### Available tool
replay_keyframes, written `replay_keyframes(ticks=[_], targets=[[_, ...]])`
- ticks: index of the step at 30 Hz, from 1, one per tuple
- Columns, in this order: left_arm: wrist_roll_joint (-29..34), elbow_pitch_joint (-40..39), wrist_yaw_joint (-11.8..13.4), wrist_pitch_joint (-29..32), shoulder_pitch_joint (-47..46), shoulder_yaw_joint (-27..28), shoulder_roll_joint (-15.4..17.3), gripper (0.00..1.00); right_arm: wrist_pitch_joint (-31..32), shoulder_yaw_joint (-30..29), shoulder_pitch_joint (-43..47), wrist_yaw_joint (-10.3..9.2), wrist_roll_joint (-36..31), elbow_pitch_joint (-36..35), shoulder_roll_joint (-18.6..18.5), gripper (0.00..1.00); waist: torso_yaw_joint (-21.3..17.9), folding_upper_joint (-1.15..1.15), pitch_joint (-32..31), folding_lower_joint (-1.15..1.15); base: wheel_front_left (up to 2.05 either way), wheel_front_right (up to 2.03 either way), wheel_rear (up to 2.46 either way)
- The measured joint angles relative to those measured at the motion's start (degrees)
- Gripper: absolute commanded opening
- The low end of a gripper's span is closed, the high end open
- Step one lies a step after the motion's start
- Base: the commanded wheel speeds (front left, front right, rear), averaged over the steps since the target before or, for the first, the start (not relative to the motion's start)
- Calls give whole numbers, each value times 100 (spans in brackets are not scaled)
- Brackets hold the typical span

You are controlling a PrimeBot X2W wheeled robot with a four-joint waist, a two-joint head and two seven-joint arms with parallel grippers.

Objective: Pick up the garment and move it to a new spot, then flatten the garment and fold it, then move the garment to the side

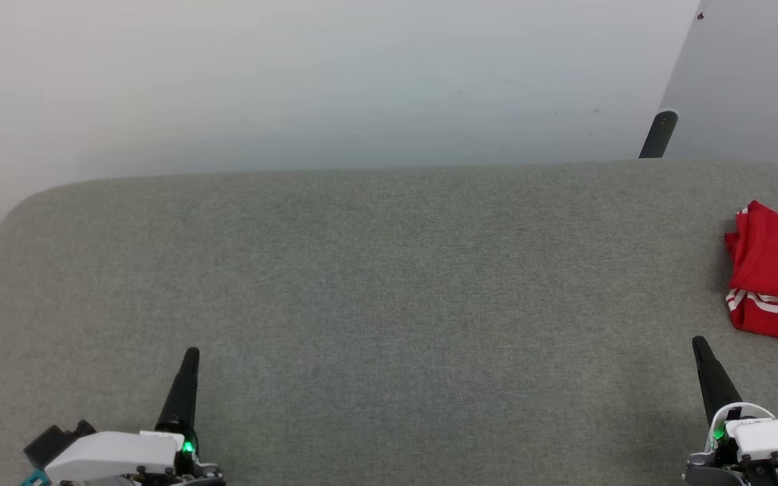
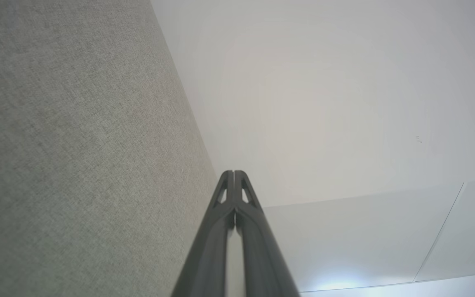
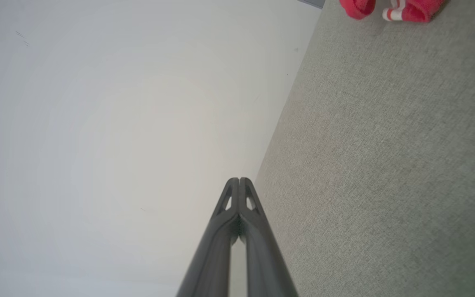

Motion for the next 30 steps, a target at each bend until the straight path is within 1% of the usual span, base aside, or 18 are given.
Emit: replay_keyframes(ticks=[30], targets=[[-1078,23,0,313,-151,3,-137,0,311,-118,-44,-2,1127,-48,216,0,25,0,33,0,0,0,0]])
